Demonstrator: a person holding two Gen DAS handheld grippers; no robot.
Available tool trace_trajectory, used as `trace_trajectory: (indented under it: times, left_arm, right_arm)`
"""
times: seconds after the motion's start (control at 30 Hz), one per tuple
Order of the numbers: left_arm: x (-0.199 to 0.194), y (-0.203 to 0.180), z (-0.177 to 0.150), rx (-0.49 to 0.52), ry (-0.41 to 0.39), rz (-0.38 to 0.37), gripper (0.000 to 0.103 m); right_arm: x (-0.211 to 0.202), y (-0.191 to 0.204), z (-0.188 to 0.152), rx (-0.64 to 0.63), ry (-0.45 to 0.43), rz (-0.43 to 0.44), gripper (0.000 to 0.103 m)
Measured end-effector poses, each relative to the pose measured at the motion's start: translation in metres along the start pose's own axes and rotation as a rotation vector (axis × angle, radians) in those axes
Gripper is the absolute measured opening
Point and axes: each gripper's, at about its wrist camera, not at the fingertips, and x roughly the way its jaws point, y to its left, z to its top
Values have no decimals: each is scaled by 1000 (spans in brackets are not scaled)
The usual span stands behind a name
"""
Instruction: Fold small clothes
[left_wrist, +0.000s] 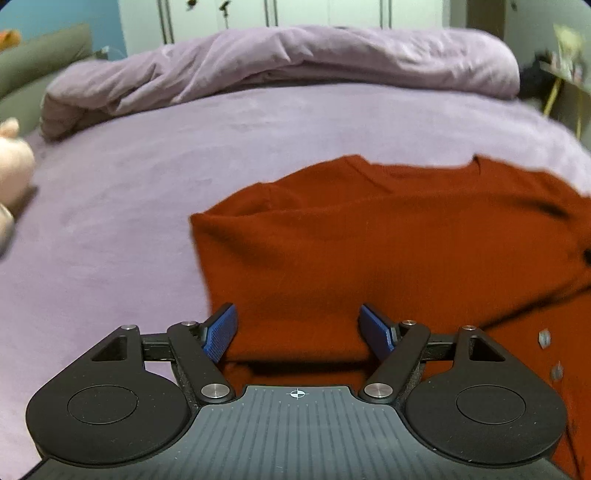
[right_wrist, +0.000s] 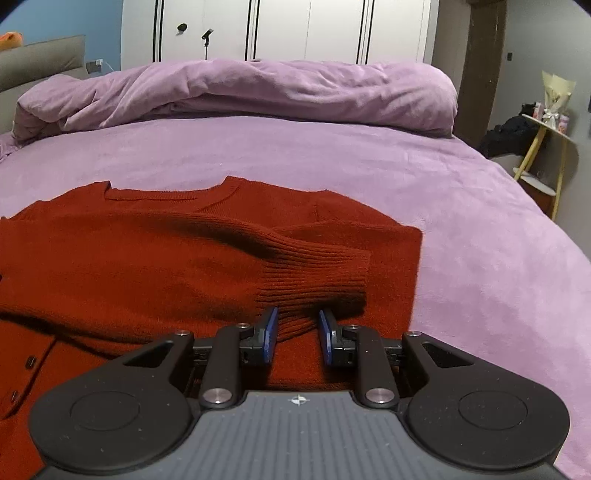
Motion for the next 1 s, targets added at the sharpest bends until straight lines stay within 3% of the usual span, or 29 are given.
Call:
trace_trajectory:
  times: [0.07, 0.1, 0.13, 0.2, 0.3, 0.47, 0.57, 0.67, 0.8, 0.9, 1.0]
  left_arm:
    - [-19, 3, -7, 31, 13, 47, 78]
    - [-31, 8, -14, 25, 10, 35, 78]
    - [-44, 15, -25, 11, 14, 1, 78]
    - [-69, 29, -49, -31, 45, -67, 78]
    - [-108, 47, -94, -107, 114, -128, 77]
    - [-153, 60, -157, -219, 190, -160, 74]
    - [-157, 59, -175, -278, 239, -200, 65]
    - [-163, 58, -177, -288, 234, -242, 57]
    - [-158, 63, -177, -313, 270, -263, 31]
    - [-155, 73, -177, -341, 299, -310, 10]
    - [-160, 81, -174, -377, 292, -376, 8]
  right_arm:
    - [-12, -7, 1, 26, 13, -28, 22]
    - [-24, -12, -2, 40, 20, -39, 22]
    - [-38, -16, -6, 53, 15, -41, 22]
    - [-74, -27, -22, 83, 6, -19, 34]
    - [-132, -50, -61, 166, 51, 70, 42]
    - [-206, -80, -125, 261, 163, 63, 43]
    - [-224, -93, -148, 328, 214, 94, 42]
    - [-223, -97, -155, 385, 269, 155, 39]
    - [-209, -101, -160, 488, 353, 252, 22]
    - [-204, -99, -163, 499, 367, 261, 10]
    - [-204, -103, -164, 539, 375, 313, 4]
